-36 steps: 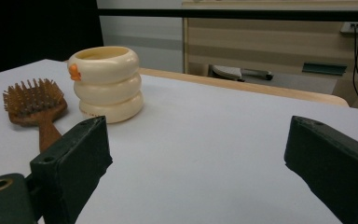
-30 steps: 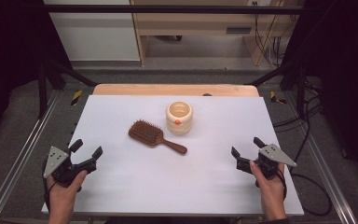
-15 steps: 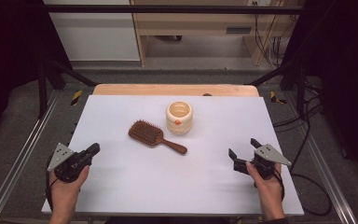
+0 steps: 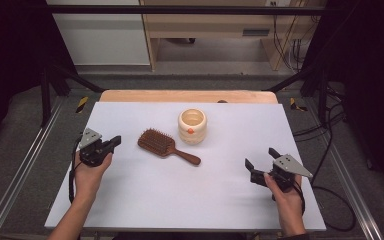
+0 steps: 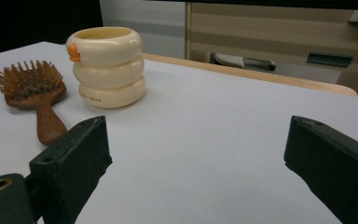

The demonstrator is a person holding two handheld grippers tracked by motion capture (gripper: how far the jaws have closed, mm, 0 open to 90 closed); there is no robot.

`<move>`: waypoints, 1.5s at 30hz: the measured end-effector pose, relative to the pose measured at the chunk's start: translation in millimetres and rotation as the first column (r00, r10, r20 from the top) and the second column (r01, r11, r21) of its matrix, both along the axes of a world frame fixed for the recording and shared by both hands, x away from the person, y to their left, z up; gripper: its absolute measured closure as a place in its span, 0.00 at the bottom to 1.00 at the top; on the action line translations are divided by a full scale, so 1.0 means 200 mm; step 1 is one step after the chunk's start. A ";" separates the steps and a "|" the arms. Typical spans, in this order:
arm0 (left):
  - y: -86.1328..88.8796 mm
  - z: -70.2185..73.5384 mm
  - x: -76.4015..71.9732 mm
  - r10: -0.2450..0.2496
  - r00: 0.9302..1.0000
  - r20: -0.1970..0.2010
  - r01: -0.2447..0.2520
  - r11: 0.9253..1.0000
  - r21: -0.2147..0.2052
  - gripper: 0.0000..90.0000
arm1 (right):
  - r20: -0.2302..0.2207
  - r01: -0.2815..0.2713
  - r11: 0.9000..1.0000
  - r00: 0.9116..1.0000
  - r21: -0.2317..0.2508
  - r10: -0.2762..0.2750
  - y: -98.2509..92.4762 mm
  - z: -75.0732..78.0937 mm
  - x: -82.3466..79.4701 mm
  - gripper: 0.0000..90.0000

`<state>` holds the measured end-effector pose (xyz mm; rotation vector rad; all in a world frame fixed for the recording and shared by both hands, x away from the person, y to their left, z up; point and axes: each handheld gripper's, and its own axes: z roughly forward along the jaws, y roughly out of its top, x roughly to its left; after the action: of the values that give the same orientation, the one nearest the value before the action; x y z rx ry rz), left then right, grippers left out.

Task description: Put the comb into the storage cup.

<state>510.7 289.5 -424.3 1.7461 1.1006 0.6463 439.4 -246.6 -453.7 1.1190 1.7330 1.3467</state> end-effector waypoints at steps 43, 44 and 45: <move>-0.20 -0.11 0.32 0.007 0.995 -0.102 -0.003 0.999 0.044 1.00 | -0.026 -0.024 1.000 0.999 -0.012 0.024 0.04 -0.02 0.00 0.07; -0.21 -0.11 0.33 0.008 0.995 -0.099 -0.003 0.999 0.050 1.00 | -0.026 -0.025 1.000 0.999 -0.013 0.024 0.04 -0.02 0.00 0.07; -0.21 -0.11 0.34 0.008 0.995 -0.101 -0.003 0.999 0.051 1.00 | -0.027 -0.024 1.000 0.999 -0.014 0.024 0.04 -0.02 0.00 0.07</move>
<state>578.7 248.0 -447.1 1.8369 1.1676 0.5986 439.7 -239.0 -457.4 1.1164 1.7780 1.3372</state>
